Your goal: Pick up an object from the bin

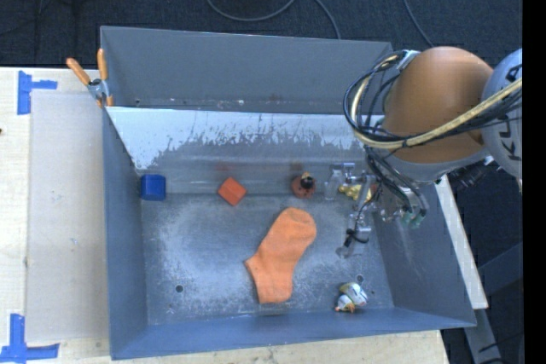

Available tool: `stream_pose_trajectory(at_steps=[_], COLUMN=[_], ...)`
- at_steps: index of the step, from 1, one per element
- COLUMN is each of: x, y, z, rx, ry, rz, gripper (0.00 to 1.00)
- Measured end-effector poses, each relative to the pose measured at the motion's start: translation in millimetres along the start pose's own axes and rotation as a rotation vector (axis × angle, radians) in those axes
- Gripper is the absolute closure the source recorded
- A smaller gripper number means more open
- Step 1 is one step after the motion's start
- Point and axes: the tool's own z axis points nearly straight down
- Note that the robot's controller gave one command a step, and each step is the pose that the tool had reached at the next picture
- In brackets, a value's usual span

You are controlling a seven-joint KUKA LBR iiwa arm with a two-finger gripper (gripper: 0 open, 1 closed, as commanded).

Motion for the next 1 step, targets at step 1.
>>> stream_pose_trajectory(at_steps=[1], x=[-1.4], y=[0.0], z=[-4.5], rx=[0.0], ry=[-0.008], rz=[0.0], gripper=[0.0])
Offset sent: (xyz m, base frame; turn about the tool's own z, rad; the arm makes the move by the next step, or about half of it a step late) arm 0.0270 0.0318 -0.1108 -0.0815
